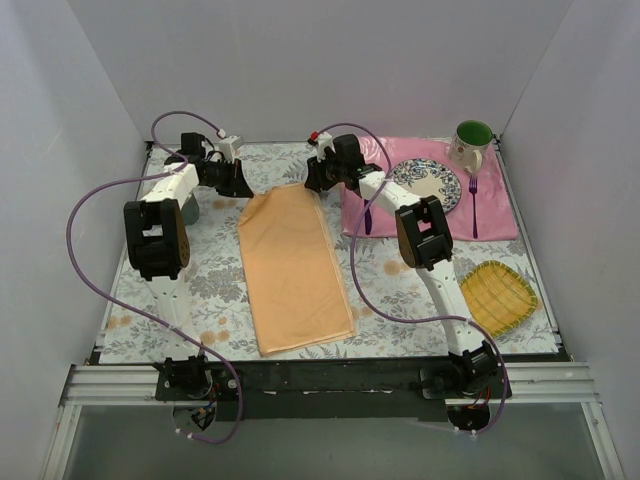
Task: Fold the napkin into a case and place the utensils inside
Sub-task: Pick up the rectangle-folded napkin from the center of the board, then fold the rectangle-folded napkin at the center of the board, then smooth out the square-folded napkin at the center of the board.
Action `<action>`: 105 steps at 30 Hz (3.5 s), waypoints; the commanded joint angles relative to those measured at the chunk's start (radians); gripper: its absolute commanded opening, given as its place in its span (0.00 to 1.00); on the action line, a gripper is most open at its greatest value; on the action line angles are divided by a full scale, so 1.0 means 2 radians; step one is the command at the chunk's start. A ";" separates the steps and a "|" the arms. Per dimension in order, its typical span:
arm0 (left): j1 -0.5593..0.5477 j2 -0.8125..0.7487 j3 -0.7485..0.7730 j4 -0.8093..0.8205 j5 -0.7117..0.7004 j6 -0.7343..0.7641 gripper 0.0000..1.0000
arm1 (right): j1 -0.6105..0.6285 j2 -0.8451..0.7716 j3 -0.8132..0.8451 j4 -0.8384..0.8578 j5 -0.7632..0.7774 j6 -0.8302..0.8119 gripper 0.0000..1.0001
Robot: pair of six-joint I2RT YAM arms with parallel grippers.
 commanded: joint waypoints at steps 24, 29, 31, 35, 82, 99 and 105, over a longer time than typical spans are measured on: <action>0.002 0.012 0.045 -0.005 0.010 -0.007 0.00 | 0.012 0.010 0.033 -0.052 0.018 -0.023 0.01; 0.002 0.014 0.042 -0.003 0.002 -0.005 0.00 | 0.011 -0.021 -0.008 -0.023 0.027 -0.033 0.01; 0.002 0.016 0.043 0.003 -0.001 -0.010 0.00 | 0.004 -0.030 -0.005 -0.010 0.029 -0.030 0.01; 0.002 0.019 0.062 0.006 -0.001 -0.017 0.00 | -0.012 -0.042 0.005 0.006 0.026 -0.023 0.01; -0.143 -0.433 -0.404 -0.299 -0.063 0.368 0.33 | 0.062 -0.466 -0.482 -0.322 -0.186 -0.194 0.32; -0.131 -0.268 -0.335 -0.059 -0.118 0.078 0.47 | 0.059 -0.333 -0.377 -0.250 -0.151 -0.109 0.43; -0.128 -0.211 -0.313 -0.019 -0.151 0.059 0.37 | 0.054 -0.285 -0.361 -0.209 -0.120 -0.084 0.42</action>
